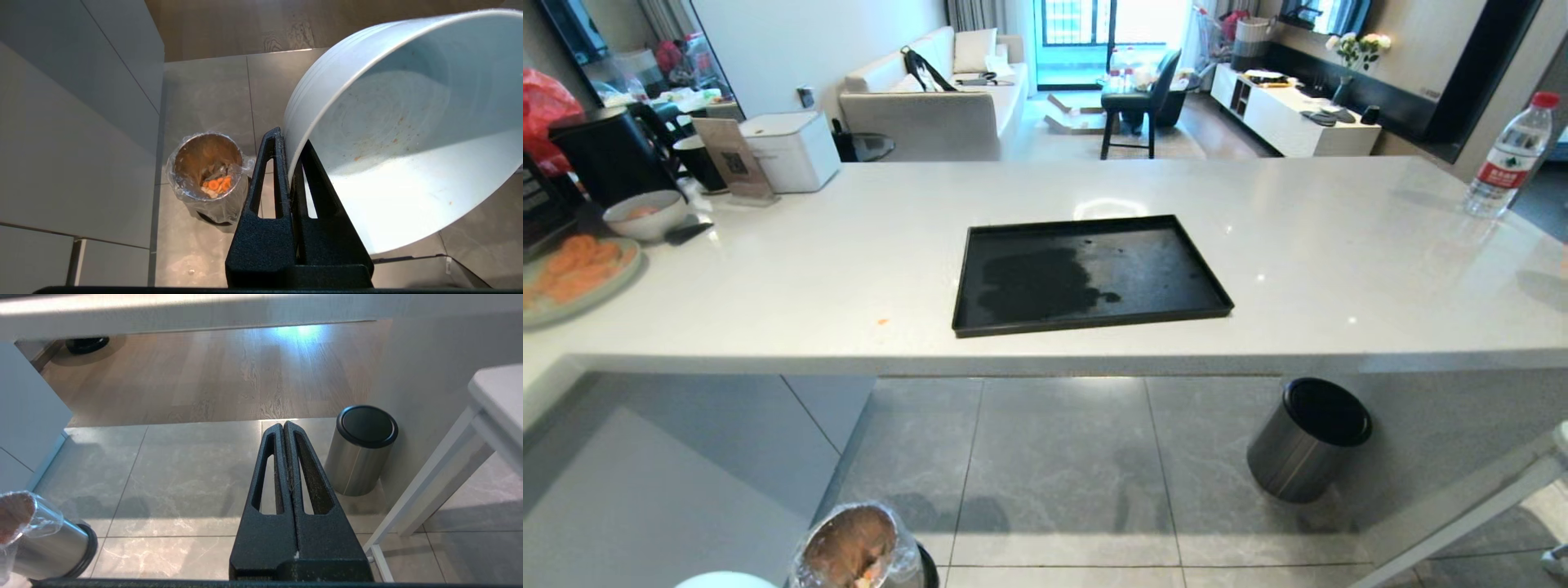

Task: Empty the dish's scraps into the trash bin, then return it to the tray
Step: Put the bowl back to the table

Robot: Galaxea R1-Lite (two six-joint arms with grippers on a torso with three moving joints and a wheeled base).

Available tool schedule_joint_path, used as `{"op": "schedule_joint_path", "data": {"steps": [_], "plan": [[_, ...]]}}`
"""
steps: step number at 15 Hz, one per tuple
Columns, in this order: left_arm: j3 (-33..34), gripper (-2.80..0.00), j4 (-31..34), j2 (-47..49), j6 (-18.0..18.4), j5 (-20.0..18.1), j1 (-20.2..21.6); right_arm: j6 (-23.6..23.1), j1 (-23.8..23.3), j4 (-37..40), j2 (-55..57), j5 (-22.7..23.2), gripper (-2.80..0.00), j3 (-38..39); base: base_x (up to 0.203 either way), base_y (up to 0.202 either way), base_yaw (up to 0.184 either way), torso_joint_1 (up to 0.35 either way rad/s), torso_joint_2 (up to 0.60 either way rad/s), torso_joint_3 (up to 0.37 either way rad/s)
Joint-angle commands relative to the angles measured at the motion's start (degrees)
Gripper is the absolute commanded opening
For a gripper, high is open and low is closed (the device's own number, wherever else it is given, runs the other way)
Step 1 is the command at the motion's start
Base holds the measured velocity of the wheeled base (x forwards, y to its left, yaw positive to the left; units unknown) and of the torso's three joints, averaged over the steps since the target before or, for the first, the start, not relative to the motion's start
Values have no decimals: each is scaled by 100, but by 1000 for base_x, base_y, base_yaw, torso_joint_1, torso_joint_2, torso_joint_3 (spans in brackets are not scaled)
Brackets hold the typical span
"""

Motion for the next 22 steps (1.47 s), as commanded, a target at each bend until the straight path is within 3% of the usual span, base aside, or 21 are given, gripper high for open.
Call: {"op": "schedule_joint_path", "data": {"steps": [1, 9, 22], "plan": [[0, -280, -2, 8, 2, 1, -1, 0, 1, -2, -2, 1, -280, 1, 0, 0, 0, 198, -540, -360], [0, -280, -2, 8, 11, 1, -1, 0, 1, -2, -2, -4, -280, -1, 0, 0, 0, 211, -575, -362], [0, -280, -2, 8, 2, 1, -1, 0, 1, -2, -2, -4, -280, -1, 0, 0, 0, 153, -357, -206]]}}
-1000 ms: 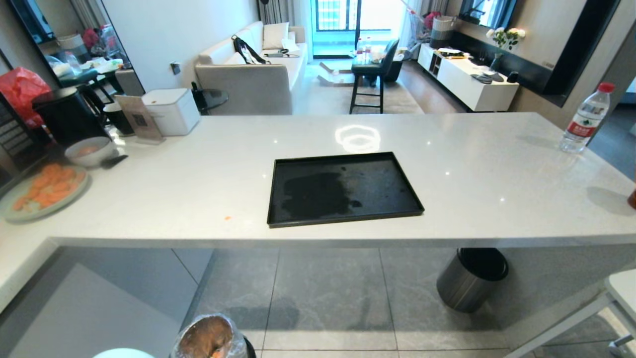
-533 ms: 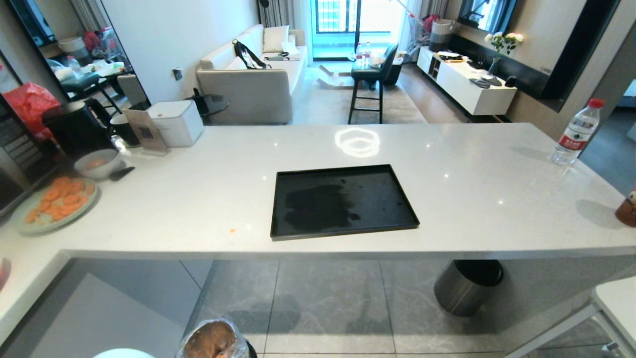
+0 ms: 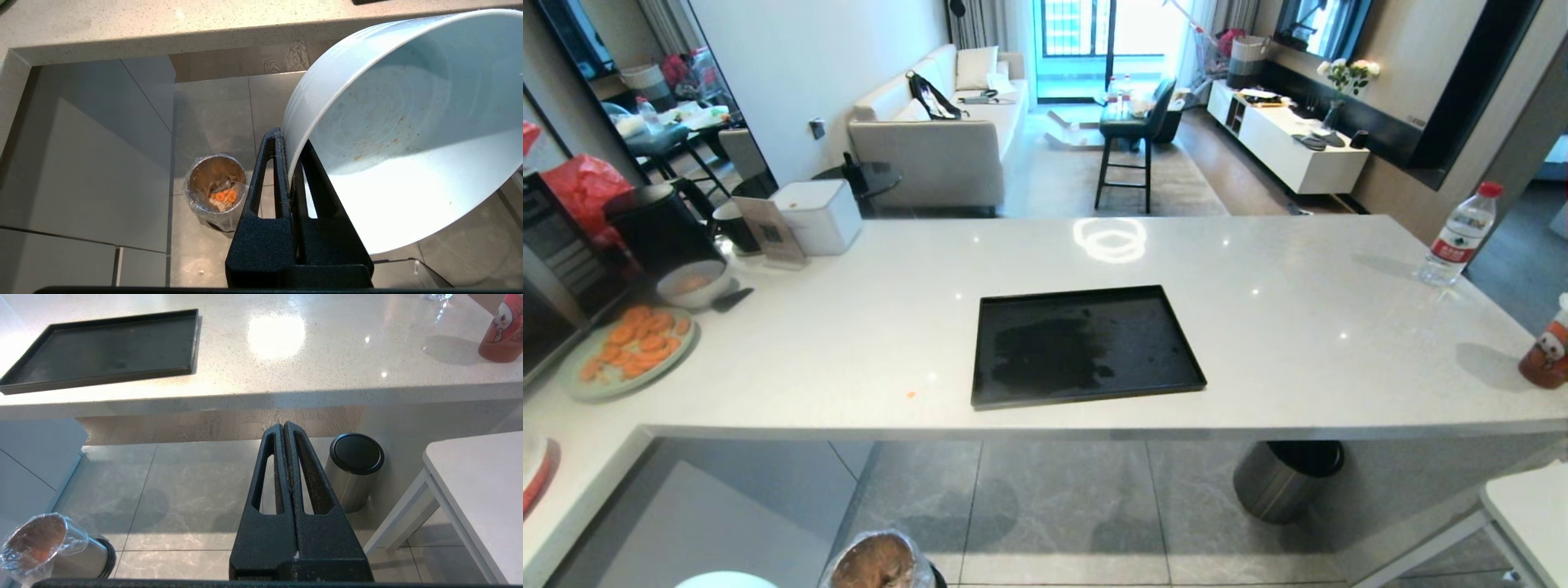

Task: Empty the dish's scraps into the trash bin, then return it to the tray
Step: Put the bowl back to the table

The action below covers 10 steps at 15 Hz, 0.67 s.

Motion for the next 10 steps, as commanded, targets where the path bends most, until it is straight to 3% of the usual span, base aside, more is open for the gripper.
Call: {"op": "schedule_joint_path", "data": {"steps": [1, 4, 10], "plan": [[0, -280, -2, 8, 0, 1, -1, 0, 1, 1, -2, 3, -280, -4, 0, 0, 0, 134, -317, -178], [0, -280, -2, 8, 3, 1, -1, 0, 1, 1, -2, 1, -280, 2, 0, 0, 0, 146, -327, -186], [0, -280, -2, 8, 0, 1, -1, 0, 1, 1, -2, 4, -280, -3, 0, 0, 0, 6, -18, -6]]}}
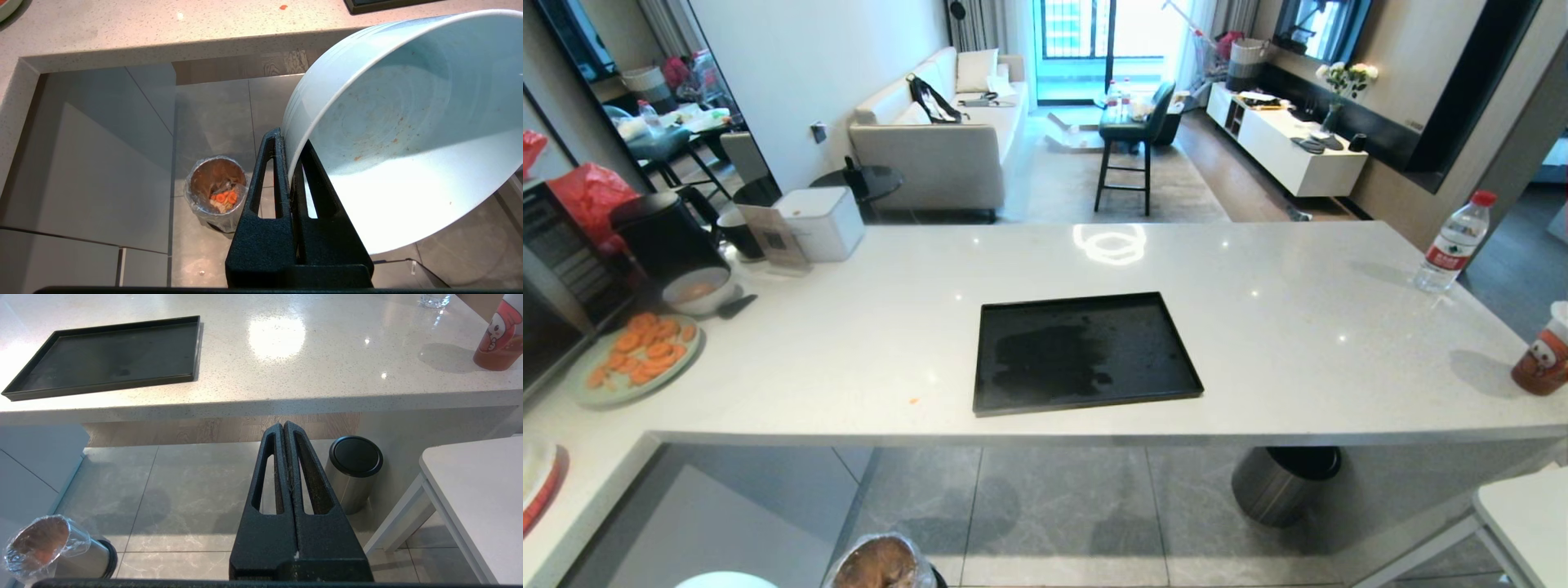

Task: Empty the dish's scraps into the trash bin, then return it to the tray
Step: Put the bowl back to the table

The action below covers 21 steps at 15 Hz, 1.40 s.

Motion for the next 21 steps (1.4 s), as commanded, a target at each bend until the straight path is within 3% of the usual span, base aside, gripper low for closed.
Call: {"op": "schedule_joint_path", "data": {"steps": [1, 18, 21], "plan": [[0, -280, -3, 8, 2, 1, -1, 3, 1, -4, -2, 1, -280, 3, 0, 0, 0, 0, 0, 0], [0, -280, -2, 8, 29, -17, -1, 3, 1, -4, -2, -8, -280, -4, 0, 0, 0, 0, 0, 0], [0, -280, 6, 8, 37, -17, -1, 3, 1, -4, -2, -6, -280, -1, 141, 0, 0, -4, 3, 2]]}}
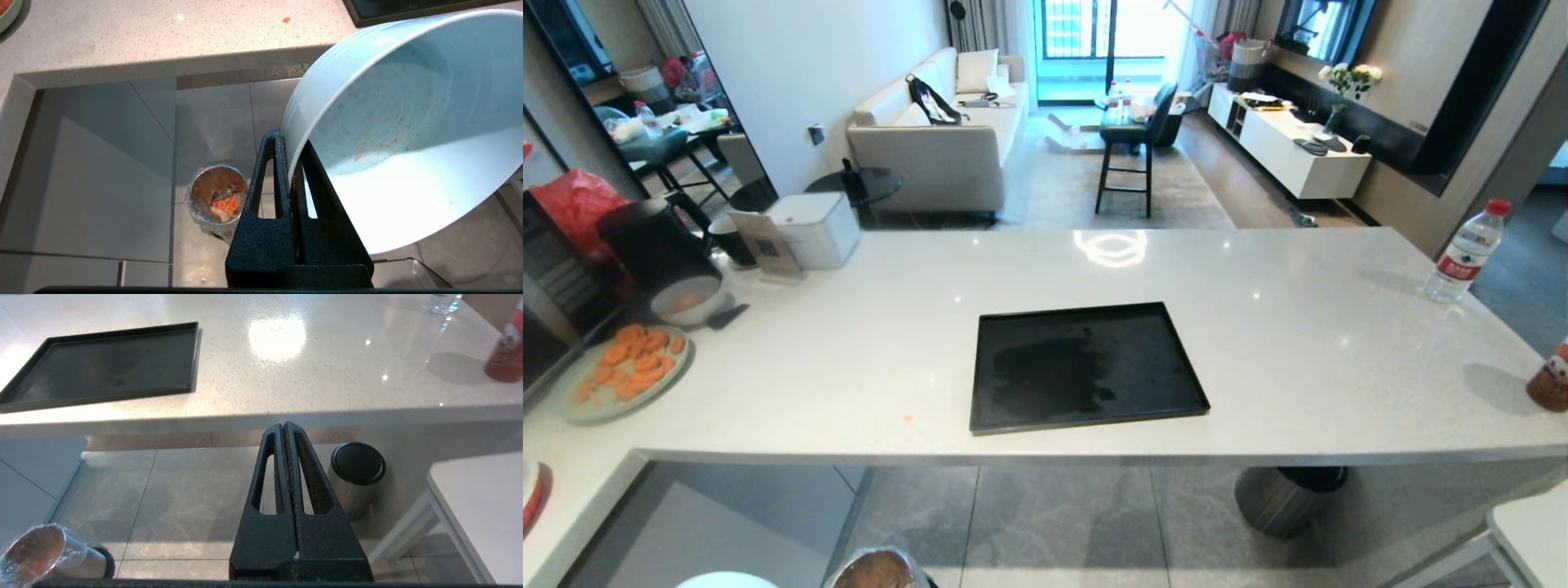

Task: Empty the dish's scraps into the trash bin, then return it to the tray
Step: Put the bowl back to the table

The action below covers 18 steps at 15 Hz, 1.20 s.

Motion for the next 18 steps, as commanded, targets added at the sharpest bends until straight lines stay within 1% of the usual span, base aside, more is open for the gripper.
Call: {"op": "schedule_joint_path", "data": {"steps": [1, 7, 18], "plan": [[0, -280, 4, 8, 5, 0, -1, 0, 1, -4, -2, 2, -280, -2, 198, 0, 0, 17, 1, 2], [0, -280, -1, 8, -4, 0, -1, 0, 1, -4, -2, -2, -280, -4, 178, 0, 1, 5, 2, 0], [0, -280, -5, 8, -22, 9, -1, 0, 1, -4, -2, 1, -280, 5, 0, 0, 0, 0, 0, 0]]}}
